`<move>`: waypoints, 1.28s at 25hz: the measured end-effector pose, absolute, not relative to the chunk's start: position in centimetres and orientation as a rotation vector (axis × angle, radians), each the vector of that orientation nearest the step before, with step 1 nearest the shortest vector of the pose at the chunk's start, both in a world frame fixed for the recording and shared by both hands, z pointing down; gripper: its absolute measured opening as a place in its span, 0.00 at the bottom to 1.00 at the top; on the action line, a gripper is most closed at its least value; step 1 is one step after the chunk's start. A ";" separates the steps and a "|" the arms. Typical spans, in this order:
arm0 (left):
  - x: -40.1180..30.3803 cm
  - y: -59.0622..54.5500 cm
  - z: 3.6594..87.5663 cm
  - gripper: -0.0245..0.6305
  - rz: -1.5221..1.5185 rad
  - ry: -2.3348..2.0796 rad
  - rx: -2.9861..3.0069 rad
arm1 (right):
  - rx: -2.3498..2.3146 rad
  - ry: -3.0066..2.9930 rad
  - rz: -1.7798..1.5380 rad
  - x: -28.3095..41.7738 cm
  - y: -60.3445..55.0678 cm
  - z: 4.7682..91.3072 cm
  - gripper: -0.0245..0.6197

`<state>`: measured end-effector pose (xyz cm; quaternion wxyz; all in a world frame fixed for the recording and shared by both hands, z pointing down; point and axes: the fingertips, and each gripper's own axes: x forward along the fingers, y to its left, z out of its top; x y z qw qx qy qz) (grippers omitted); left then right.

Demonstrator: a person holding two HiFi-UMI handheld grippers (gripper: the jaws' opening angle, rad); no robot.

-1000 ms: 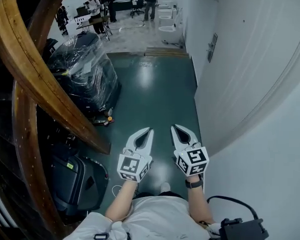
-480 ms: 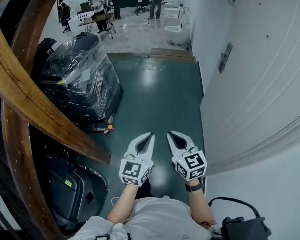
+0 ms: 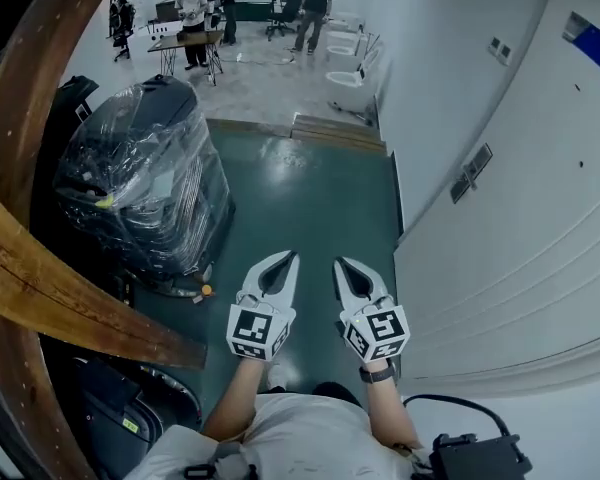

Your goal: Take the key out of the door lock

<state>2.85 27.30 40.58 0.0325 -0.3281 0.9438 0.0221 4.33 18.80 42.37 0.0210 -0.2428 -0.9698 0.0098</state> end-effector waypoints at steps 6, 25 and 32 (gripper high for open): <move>-4.7 26.2 43.9 0.04 0.141 2.962 -1.118 | -0.660 -2.920 0.036 -3.1 17.9 45.6 0.03; -35.9 8.0 41.2 0.04 0.020 2.825 -1.299 | -0.500 -3.028 0.173 -36.0 -0.7 43.7 0.04; -46.1 7.8 44.1 0.04 0.045 2.904 -1.284 | -0.648 -3.050 0.167 -45.3 1.2 44.8 0.03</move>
